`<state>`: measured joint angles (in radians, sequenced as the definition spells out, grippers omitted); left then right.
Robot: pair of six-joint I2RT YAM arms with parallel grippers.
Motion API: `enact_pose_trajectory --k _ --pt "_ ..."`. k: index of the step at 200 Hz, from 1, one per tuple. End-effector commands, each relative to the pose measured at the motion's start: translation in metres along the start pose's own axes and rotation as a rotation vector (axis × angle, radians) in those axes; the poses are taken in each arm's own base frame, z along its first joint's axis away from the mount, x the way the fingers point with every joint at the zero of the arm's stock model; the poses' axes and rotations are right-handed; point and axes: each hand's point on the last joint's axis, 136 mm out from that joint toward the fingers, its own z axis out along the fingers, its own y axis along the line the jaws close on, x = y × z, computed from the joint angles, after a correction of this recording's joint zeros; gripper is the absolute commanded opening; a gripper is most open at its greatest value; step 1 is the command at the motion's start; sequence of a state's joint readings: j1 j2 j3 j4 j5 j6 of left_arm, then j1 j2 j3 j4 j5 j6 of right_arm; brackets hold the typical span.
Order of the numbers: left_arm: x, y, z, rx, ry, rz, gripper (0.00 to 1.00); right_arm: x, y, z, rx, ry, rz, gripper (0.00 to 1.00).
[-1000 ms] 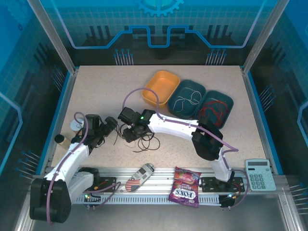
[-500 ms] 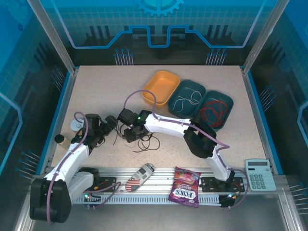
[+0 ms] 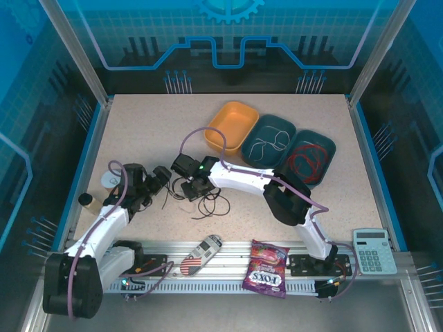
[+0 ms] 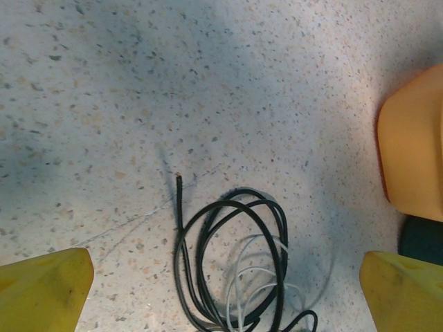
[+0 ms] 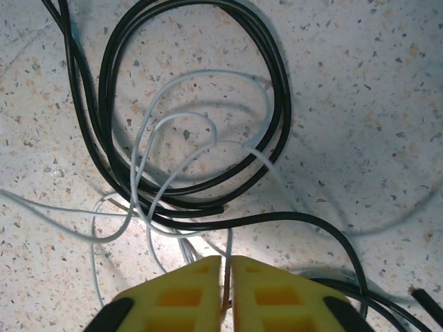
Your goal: Untangle the cables
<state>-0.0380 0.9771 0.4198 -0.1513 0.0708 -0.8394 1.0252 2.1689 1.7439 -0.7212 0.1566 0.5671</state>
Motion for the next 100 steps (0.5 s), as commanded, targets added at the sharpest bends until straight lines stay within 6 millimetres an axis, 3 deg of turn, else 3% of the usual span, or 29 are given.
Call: enact_pose_trajectory --k 1,45,100 --pt "0.002 -0.009 0.001 0.06 0.023 0.007 0.99 -0.013 -0.003 -0.008 0.007 -0.035 -0.031 0.09" --pt "0.004 -0.012 0.003 0.069 0.039 0.017 0.99 -0.029 -0.004 -0.043 0.013 -0.121 -0.095 0.02" --pt "0.01 -0.016 0.009 0.102 0.073 0.006 0.99 -0.048 -0.009 -0.095 0.032 -0.24 -0.134 0.0"
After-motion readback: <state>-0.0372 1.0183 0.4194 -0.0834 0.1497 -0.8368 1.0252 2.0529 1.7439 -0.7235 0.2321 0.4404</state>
